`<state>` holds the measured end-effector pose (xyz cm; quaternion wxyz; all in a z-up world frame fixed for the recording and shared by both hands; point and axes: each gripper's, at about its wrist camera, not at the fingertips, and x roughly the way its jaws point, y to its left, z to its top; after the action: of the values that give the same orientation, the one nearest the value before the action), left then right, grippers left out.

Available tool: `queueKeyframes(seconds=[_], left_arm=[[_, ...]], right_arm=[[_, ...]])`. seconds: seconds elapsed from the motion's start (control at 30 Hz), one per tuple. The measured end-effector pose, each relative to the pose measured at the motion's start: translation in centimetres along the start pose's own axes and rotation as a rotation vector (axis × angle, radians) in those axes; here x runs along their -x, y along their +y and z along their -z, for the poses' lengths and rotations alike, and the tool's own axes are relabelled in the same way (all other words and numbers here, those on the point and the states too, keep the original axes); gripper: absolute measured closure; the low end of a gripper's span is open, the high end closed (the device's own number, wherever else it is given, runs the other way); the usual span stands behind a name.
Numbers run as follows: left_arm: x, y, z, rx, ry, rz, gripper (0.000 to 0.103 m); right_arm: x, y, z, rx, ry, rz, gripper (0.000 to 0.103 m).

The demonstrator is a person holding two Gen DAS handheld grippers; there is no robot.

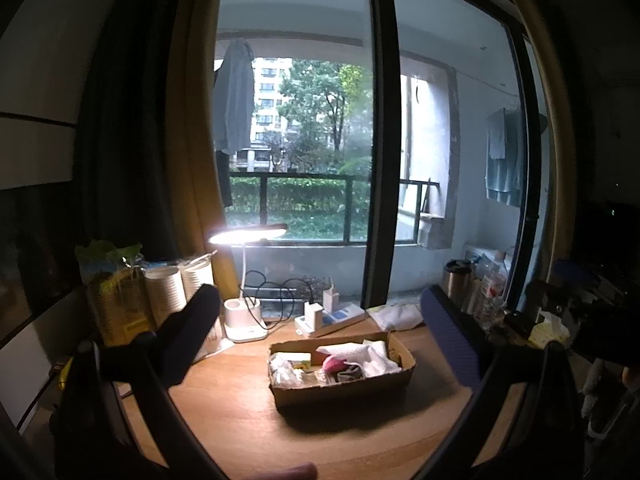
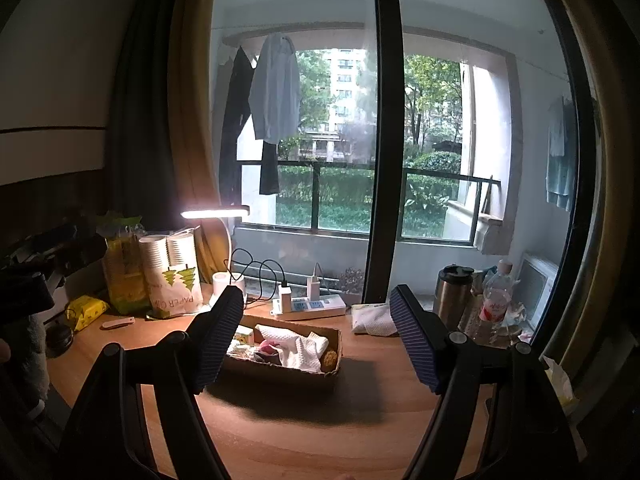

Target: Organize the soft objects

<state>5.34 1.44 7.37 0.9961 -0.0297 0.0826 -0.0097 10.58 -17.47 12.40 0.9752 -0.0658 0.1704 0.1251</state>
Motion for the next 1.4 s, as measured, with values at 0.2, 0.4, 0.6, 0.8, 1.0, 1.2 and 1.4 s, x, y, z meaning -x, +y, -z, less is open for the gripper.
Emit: queueKeyframes(seconds=[0.2, 0.4, 0.6, 0.8, 1.0, 1.2, 1.4], left_arm=[[-0.01, 0.09, -0.08, -0.001, -0.001, -0.006, 0.002], [-0.12, 0.24, -0.08, 0.001, 0.001, -0.005, 0.002], [-0.21, 0.16, 0.02, 0.006, 0.005, -0.004, 0.002], [-0.18, -0.1, -0.01, 0.003, 0.005, 0.009, 0.002], [0.0, 0.05, -0.1, 0.008, -0.005, 0.011, 0.002], [0.01, 0.07, -0.11, 0.009, -0.005, 0.011, 0.002], [0.09, -0.05, -0.02, 0.01, -0.003, 0.009, 0.002]], right_arm=[[-0.04, -0.03, -0.06, -0.002, -0.001, 0.0, 0.024], [-0.21, 0.13, -0.14, -0.001, 0.001, -0.005, 0.024], [-0.42, 0.11, -0.31, 0.003, 0.008, -0.009, 0.024], [-0.14, 0.06, -0.44, -0.004, -0.002, -0.009, 0.024], [-0.13, 0.08, -0.47, -0.005, -0.001, -0.009, 0.024], [-0.3, 0.2, -0.55, 0.002, 0.002, -0.016, 0.024], [-0.19, 0.44, -0.65, 0.003, -0.001, -0.024, 0.024]])
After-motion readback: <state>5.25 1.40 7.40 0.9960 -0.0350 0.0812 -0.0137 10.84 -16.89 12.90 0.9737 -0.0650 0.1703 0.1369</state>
